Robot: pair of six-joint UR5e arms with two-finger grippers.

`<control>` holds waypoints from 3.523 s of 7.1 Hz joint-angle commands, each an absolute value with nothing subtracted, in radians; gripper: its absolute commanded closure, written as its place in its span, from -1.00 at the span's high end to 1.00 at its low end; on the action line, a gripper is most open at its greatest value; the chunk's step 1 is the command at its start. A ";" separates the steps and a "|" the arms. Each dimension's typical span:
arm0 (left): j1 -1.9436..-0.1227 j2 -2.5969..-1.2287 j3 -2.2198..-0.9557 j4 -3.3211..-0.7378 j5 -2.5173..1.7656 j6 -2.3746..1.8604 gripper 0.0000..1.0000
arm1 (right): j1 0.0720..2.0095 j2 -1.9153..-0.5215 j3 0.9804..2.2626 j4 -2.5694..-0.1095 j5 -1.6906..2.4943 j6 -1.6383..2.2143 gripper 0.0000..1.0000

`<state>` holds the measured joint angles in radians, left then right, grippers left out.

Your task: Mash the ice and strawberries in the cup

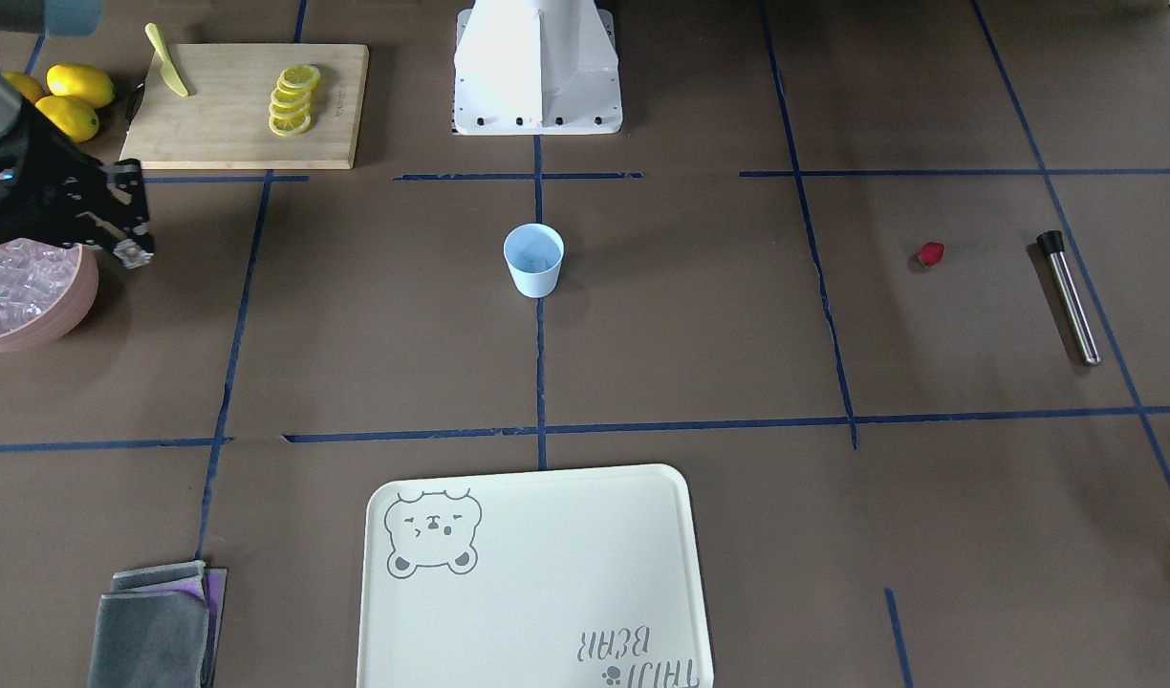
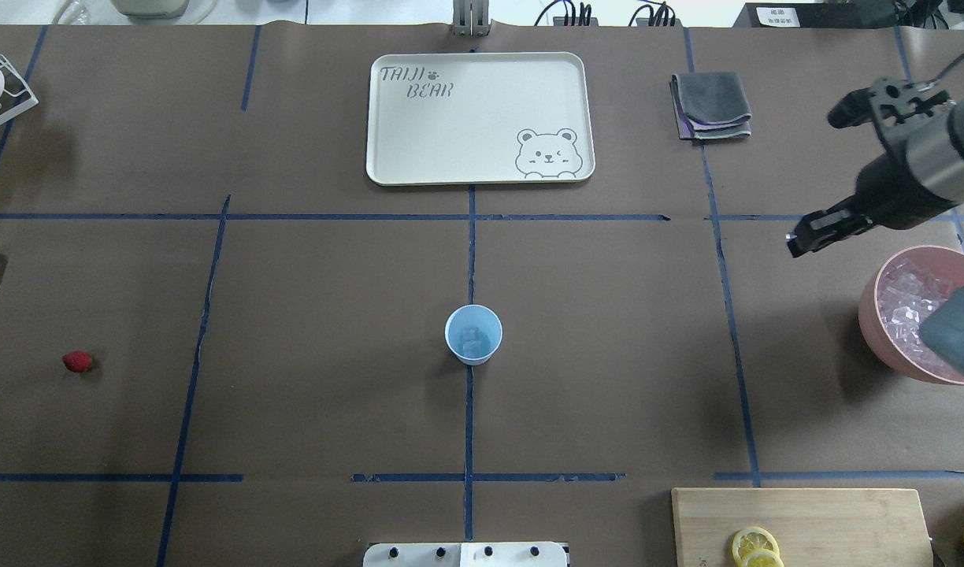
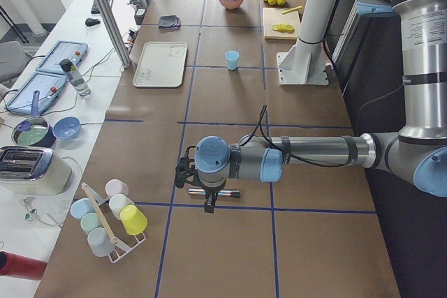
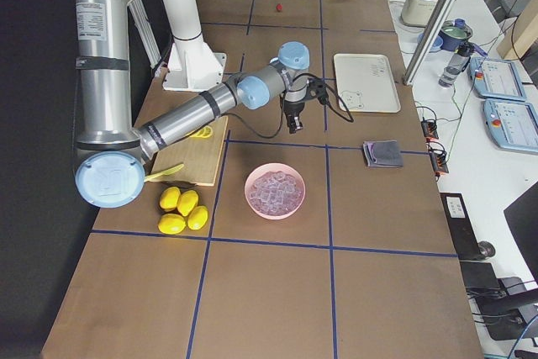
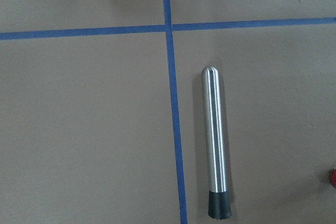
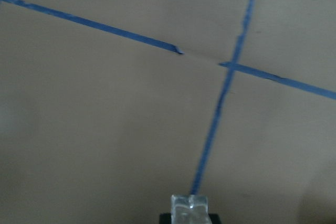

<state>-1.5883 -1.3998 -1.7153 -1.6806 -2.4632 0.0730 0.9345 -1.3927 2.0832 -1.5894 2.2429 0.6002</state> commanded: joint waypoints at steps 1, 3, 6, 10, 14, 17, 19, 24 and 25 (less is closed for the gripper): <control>-1.557 -1.401 -1.713 -1.700 -2.457 0.071 1.00 | 0.652 -1.193 2.077 -1.608 2.083 0.951 -1.00; -1.530 -1.402 -1.713 -1.713 -2.454 0.029 1.00 | 0.444 -0.952 2.007 -1.788 1.843 1.104 -1.00; -1.526 -1.402 -1.709 -1.720 -2.428 0.028 1.00 | 0.393 -0.832 1.859 -1.783 1.789 1.166 -1.00; -1.526 -1.404 -1.704 -1.720 -2.430 0.026 1.00 | 0.393 -0.819 1.772 -1.704 1.770 1.166 -1.00; -1.526 -1.404 -1.698 -1.721 -2.430 0.028 1.00 | 0.393 -0.808 1.755 -1.703 1.758 1.164 -0.73; -1.526 -1.404 -1.698 -1.723 -2.430 0.028 1.00 | 0.394 -0.808 1.753 -1.680 1.756 1.167 0.19; -1.526 -1.404 -1.698 -1.723 -2.430 0.028 1.00 | 0.394 -0.810 1.753 -1.678 1.756 1.167 0.45; -1.409 -1.401 -1.724 -1.895 -2.415 -0.227 1.00 | 0.549 -0.897 1.970 -1.844 1.825 1.078 0.99; -1.352 -1.394 -1.724 -1.992 -2.396 -0.382 1.00 | 0.643 -0.972 2.020 -1.842 1.917 0.960 0.99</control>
